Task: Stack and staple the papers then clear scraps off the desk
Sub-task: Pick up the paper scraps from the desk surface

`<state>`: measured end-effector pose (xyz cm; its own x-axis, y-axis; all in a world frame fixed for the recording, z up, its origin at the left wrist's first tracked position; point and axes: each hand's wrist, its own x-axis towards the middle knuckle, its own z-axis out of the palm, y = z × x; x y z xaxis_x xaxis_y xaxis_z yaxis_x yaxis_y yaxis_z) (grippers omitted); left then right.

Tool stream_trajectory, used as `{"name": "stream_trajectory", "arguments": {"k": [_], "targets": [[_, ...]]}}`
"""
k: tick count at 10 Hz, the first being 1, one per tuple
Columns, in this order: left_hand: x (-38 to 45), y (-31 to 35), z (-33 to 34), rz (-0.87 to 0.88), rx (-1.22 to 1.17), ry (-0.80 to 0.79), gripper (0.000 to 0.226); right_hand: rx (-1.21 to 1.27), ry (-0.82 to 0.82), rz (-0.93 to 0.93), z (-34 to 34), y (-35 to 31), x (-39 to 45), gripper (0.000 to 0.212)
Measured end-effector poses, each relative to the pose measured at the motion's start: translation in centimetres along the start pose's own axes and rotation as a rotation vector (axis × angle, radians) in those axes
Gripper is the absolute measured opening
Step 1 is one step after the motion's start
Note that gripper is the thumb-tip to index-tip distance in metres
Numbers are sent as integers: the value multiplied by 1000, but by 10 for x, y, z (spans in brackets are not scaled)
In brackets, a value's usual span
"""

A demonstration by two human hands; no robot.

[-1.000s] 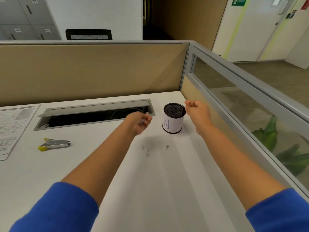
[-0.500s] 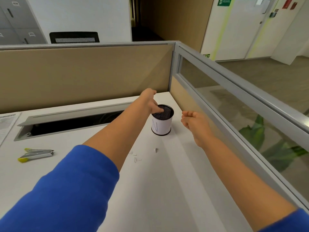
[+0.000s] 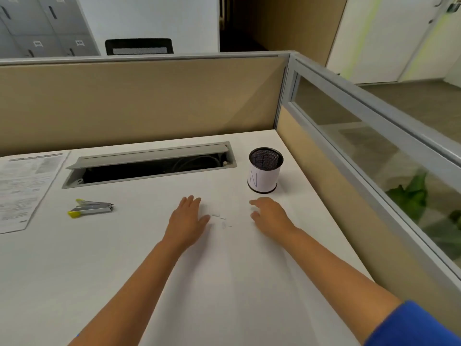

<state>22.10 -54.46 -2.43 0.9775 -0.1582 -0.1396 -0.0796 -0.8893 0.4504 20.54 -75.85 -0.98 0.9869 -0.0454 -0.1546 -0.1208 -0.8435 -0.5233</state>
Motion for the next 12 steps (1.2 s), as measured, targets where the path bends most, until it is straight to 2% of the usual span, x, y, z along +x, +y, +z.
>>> {"name": "stream_trajectory", "arguments": {"k": [1,2,3,4,5,6,8,9,10,12], "targets": [[-26,-28,26,39,176,72,65,-250,-25,-116,17,-6,-3,40],[-34,-33,34,67,202,126,66,-358,3,-129,20,-10,-1,39],[-32,-33,35,70,203,159,66,-253,33,-114,17,-19,3,35],[-32,-33,36,72,187,177,66,-132,61,-178,16,-37,10,33],[-32,-34,37,73,179,185,67,-221,-51,-309,23,-58,19,28],[-33,-36,38,78,171,192,68,-353,-168,-404,34,-64,19,38],[-32,-37,39,77,158,198,68,-421,-288,-508,35,-48,2,42],[-31,-37,39,77,161,200,68,-531,-322,-515,35,-37,-5,52],[-31,-36,39,79,158,199,67,-387,-264,-446,35,-36,-14,48],[-33,-35,37,85,144,191,66,-522,-90,-463,41,-27,-18,39]]}}
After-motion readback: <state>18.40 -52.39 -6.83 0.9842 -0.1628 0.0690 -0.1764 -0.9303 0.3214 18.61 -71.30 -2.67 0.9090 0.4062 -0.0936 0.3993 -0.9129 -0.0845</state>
